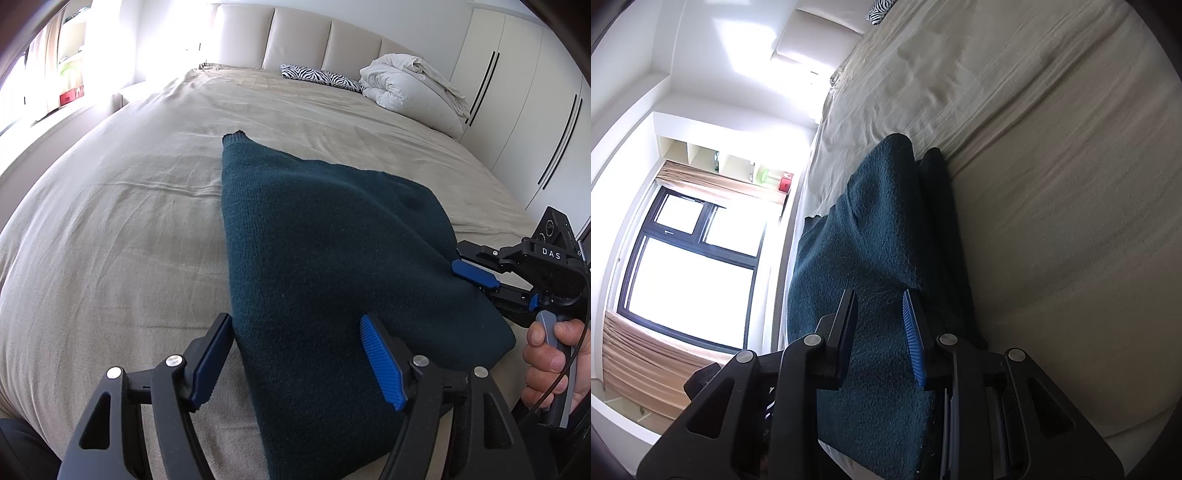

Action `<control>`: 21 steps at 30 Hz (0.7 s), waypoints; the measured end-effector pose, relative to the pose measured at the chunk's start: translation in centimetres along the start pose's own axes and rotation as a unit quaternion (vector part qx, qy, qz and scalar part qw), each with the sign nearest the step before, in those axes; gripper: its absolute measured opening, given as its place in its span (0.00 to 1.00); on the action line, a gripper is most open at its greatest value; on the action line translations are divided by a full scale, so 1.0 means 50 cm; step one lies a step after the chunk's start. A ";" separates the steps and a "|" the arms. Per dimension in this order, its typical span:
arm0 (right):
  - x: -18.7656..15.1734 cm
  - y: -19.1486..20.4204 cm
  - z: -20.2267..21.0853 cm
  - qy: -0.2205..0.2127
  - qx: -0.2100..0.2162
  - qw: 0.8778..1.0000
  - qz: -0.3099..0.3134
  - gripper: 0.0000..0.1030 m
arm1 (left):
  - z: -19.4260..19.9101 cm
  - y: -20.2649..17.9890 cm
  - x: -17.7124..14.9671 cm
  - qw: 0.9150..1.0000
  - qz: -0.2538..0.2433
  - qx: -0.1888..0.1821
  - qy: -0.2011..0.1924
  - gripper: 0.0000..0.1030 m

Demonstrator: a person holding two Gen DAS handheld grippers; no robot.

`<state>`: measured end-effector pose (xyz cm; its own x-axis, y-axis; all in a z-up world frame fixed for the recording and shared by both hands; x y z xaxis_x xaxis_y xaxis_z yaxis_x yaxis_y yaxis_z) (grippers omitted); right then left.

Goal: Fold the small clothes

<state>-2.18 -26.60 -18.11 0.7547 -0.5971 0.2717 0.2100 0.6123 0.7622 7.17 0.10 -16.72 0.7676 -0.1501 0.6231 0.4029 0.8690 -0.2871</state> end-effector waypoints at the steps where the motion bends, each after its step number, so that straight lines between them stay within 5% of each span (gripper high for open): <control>1: 0.000 0.001 0.000 -0.001 -0.001 1.000 0.001 0.23 | 0.000 0.000 0.000 1.000 0.000 0.000 0.000 0.72; 21: -0.003 -0.001 0.001 -0.012 0.004 1.000 -0.001 0.23 | -0.004 0.006 -0.002 1.000 0.005 -0.004 0.002 0.73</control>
<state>-2.32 -26.57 -18.15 0.7389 -0.6105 0.2853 0.2053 0.6071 0.7676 7.31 0.27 -17.01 0.7738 -0.1426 0.6171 0.3982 0.8672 -0.2990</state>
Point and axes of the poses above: each gripper's, at about its wrist camera, not at the fingertips, and z roughly against the way its jaws point, y to its left, x to its top, the point moved 9 cm from there along -z, roughly the way its jaws point, and after that the axes turned 7 degrees about -x, right-handed, at the moved point
